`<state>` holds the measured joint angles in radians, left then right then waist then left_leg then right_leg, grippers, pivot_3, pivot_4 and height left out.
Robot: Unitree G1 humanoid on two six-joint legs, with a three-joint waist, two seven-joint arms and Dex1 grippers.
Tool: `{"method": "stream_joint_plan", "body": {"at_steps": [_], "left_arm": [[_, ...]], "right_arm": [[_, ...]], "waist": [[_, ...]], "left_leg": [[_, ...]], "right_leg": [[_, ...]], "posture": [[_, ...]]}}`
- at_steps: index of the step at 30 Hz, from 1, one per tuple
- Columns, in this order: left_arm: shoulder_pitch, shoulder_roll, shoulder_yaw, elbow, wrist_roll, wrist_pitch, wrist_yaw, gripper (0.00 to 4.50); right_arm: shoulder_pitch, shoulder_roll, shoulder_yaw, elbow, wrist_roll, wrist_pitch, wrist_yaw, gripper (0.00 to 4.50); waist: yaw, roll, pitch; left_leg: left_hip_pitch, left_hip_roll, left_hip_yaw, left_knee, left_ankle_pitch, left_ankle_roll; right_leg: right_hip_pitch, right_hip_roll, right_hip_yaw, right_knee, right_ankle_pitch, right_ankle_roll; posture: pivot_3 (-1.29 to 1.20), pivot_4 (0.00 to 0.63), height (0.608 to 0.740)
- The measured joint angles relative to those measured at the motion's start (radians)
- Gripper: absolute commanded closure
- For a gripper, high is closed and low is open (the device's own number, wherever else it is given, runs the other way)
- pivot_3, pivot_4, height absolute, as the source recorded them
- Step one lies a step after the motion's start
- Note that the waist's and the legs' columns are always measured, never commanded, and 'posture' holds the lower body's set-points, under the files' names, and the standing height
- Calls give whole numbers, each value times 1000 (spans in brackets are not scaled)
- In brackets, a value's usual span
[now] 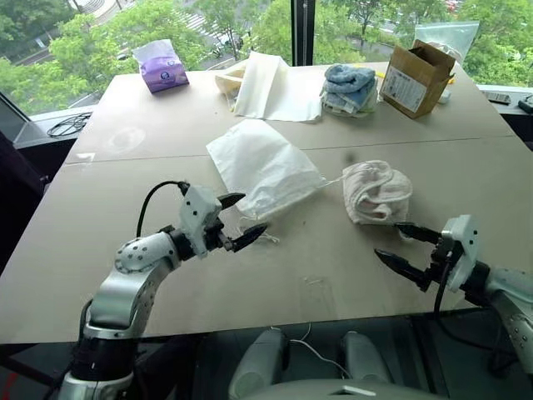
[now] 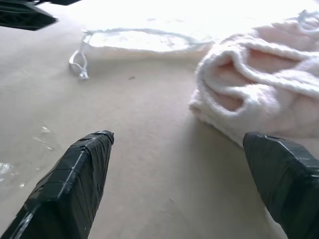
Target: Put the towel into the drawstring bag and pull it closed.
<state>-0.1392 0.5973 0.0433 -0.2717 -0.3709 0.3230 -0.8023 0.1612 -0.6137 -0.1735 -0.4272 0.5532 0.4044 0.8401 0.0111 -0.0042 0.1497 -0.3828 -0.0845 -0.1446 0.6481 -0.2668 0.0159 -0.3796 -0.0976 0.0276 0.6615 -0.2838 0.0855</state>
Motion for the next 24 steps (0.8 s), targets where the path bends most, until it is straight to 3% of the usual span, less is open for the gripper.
{"method": "stream_joint_plan", "body": {"at_steps": [6,12,24], "left_arm": [[-216,-41,-118,263,102,-23,-24,0],[-370,-58,-211,403,190,-91,-89,0],[-404,-33,-242,492,319,-222,-94,0]], "right_arm": [[-21,47,61,-132,10,62,-96,54],[-13,70,81,-174,0,69,-169,54],[22,74,79,-206,-4,55,-213,54]], "waist": [[1,-2,1],[-5,-5,3],[-22,-5,3]], "left_leg": [[-1,0,-1,1,2,-3],[-2,-1,-2,1,2,-3],[-2,0,-2,1,2,-3]], "right_leg": [[0,1,-1,0,0,0],[-1,1,-2,0,0,0],[-2,1,-2,1,0,0]], "posture": [[0,150,740],[0,150,740],[0,150,740]]}}
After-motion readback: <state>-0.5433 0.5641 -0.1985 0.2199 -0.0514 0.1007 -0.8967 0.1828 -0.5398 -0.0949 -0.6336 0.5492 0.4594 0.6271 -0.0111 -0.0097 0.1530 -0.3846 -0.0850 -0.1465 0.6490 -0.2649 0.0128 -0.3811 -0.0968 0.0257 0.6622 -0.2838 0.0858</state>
